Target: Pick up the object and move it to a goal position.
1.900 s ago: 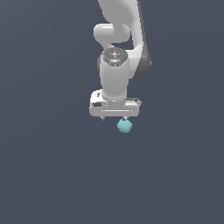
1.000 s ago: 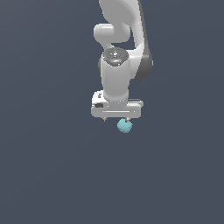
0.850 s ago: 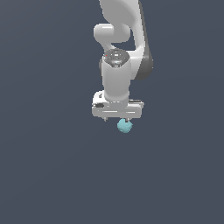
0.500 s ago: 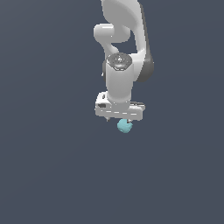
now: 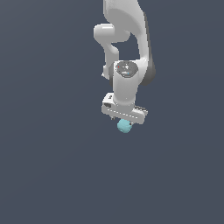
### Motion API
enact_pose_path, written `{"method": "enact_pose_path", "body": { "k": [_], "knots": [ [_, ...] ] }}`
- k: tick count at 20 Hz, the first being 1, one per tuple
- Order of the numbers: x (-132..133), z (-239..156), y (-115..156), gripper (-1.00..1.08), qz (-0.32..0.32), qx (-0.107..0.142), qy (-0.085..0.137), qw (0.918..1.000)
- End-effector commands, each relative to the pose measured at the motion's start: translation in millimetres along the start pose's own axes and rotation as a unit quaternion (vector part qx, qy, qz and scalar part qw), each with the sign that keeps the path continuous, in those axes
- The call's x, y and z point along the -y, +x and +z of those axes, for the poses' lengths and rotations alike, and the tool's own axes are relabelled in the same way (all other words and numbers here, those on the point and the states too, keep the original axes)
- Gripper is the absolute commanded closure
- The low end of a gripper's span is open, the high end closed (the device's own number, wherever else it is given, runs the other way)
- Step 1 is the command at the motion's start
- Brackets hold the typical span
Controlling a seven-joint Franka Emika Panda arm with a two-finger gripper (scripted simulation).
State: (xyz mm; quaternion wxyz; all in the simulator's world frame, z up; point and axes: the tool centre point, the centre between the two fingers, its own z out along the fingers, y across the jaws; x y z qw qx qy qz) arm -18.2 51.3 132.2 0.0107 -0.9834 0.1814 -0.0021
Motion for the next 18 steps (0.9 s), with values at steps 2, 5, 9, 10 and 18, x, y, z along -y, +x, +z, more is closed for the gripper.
{"method": "enact_pose_path", "body": {
  "k": [2,5,9,10,18],
  "knots": [
    [4,12,-10,-0.92,0.039,0.0,-0.003,0.9992],
    [6,21,-18,-0.92,0.069,0.0,-0.005,0.9976],
    [8,30,-27,-0.92,0.101,0.0,-0.008,0.9948],
    [8,32,-28,-0.92,0.108,-0.001,-0.008,0.9941],
    [10,40,-37,-0.92,0.14,-0.001,-0.011,0.9901]
  ]
}}
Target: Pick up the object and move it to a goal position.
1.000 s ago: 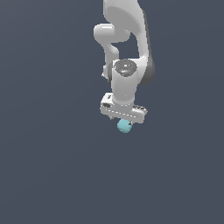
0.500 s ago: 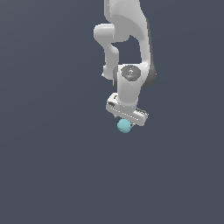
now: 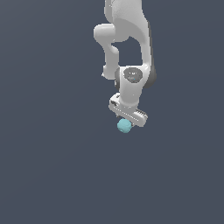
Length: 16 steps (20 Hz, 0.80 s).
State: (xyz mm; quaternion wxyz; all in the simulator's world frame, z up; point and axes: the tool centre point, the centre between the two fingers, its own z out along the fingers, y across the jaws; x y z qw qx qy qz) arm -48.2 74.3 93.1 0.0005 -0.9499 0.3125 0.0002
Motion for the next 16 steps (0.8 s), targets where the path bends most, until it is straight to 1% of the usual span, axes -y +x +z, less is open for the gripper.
{"method": "enact_pose_path", "body": {
  "k": [1,8,16],
  "knots": [
    [0,1,-1,-0.92,0.006,0.0,0.0,1.0],
    [0,7,-2,-0.92,0.006,0.0,0.0,1.0],
    [-1,42,-2,-0.92,0.007,0.0,0.0,1.0]
  ]
}}
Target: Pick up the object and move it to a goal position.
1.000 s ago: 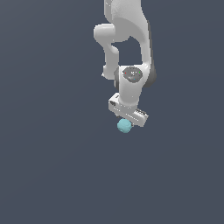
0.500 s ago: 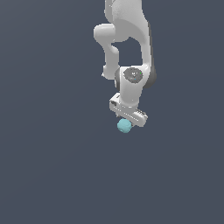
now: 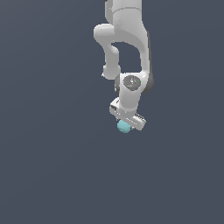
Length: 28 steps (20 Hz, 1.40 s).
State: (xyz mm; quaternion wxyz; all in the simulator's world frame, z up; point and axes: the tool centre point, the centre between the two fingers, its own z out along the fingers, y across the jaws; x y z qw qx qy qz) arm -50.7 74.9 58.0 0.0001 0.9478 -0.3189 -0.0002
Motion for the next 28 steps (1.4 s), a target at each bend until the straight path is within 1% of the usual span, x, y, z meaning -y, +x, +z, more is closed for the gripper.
{"method": "enact_pose_path", "body": {
  "k": [1,6,7,20,24,28],
  "knots": [
    [0,10,0,-0.92,0.0,0.0,0.0,1.0],
    [1,17,0,-0.92,0.001,0.0,0.0,1.0],
    [1,17,0,1.08,0.001,0.0,0.0,1.0],
    [0,15,4,1.08,0.0,-0.001,0.001,1.0],
    [-7,13,18,1.08,0.0,-0.001,0.001,1.0],
    [-18,9,44,1.08,0.0,-0.001,0.001,1.0]
  ]
}}
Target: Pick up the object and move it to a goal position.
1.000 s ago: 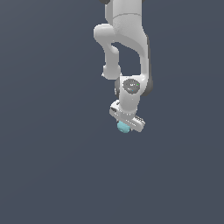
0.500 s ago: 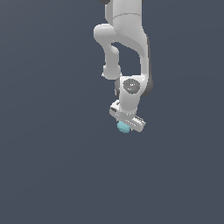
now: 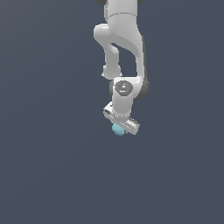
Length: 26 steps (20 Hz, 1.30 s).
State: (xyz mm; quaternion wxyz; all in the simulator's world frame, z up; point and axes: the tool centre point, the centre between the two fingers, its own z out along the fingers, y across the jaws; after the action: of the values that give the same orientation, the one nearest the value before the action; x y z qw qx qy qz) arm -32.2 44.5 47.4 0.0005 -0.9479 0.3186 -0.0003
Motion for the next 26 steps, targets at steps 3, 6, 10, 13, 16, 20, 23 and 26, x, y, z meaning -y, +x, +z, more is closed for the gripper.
{"method": "enact_pose_path", "body": {
  "k": [3,6,10,13,16,20,23,26],
  "knots": [
    [-16,-6,35,1.08,0.001,0.0,0.0,1.0],
    [-28,-10,62,1.08,0.001,0.0,0.0,1.0],
    [-44,-16,101,1.08,0.001,0.0,0.0,1.0],
    [-56,-20,129,1.08,0.0,0.0,0.0,1.0],
    [-66,-24,154,1.08,0.0,0.0,0.0,1.0],
    [-78,-29,183,1.08,0.0,0.0,0.0,1.0],
    [-85,-31,203,1.08,0.001,0.0,-0.001,1.0],
    [-91,-34,220,1.08,0.001,0.0,-0.001,1.0]
  ]
}}
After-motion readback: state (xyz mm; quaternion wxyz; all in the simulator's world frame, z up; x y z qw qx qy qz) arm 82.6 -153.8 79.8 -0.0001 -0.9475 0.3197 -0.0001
